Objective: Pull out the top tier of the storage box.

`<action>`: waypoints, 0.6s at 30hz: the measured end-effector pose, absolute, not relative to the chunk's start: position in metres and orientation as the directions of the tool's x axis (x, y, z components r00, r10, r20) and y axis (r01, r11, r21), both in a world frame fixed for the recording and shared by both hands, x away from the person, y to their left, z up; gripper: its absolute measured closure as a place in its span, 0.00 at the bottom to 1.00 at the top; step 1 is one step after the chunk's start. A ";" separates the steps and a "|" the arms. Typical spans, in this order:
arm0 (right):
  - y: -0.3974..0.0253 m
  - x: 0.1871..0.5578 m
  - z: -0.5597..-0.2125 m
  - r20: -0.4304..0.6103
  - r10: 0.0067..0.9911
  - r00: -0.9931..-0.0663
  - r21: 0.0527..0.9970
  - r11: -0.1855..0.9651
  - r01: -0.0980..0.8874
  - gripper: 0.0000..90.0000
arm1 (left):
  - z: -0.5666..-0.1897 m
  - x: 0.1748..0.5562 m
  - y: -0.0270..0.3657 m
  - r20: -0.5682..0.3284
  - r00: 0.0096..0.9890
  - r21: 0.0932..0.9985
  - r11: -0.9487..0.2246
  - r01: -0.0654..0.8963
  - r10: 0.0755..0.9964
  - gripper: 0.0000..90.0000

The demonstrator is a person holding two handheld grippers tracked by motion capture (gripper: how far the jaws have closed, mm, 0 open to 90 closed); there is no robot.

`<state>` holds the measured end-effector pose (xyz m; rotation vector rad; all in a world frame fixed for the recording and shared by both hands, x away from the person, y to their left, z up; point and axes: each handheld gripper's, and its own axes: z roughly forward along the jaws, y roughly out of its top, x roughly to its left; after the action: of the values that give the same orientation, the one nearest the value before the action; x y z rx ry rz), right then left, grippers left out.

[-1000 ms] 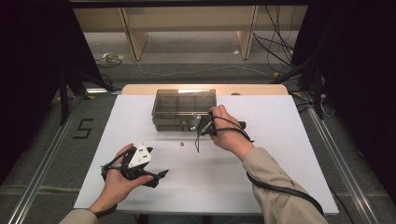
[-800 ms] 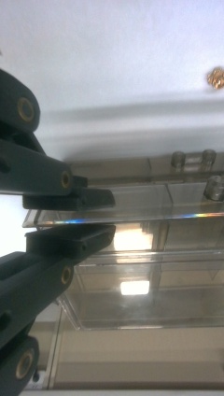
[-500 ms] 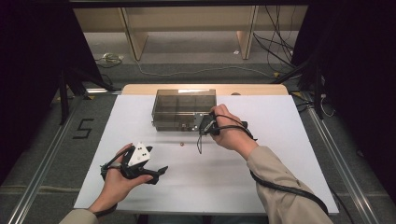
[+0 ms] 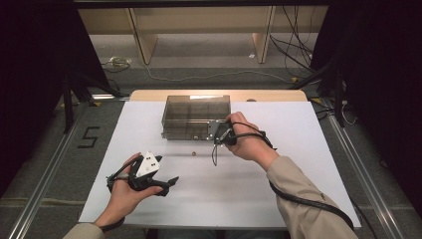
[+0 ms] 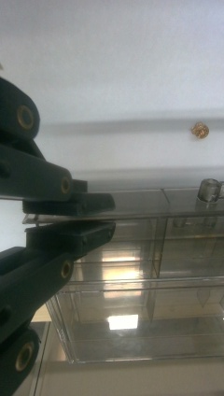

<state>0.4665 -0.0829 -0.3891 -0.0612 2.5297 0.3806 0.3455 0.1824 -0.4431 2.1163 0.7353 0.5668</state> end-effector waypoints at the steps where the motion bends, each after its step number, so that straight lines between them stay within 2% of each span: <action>1: -0.083 0.467 -0.389 -0.549 0.040 -0.835 0.261 0.957 -0.126 0.95 | -0.443 0.346 0.183 0.141 0.730 0.807 -0.504 0.307 0.669 0.15; 18: -0.084 0.463 -0.387 -0.503 0.047 -0.863 0.291 0.950 -0.118 0.96 | -0.443 0.345 0.183 0.140 0.730 0.808 -0.504 0.306 0.669 0.15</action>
<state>0.4628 -0.0843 -0.3867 -0.0506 2.5779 0.4270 0.3454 0.1828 -0.4425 2.1144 0.7347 0.5662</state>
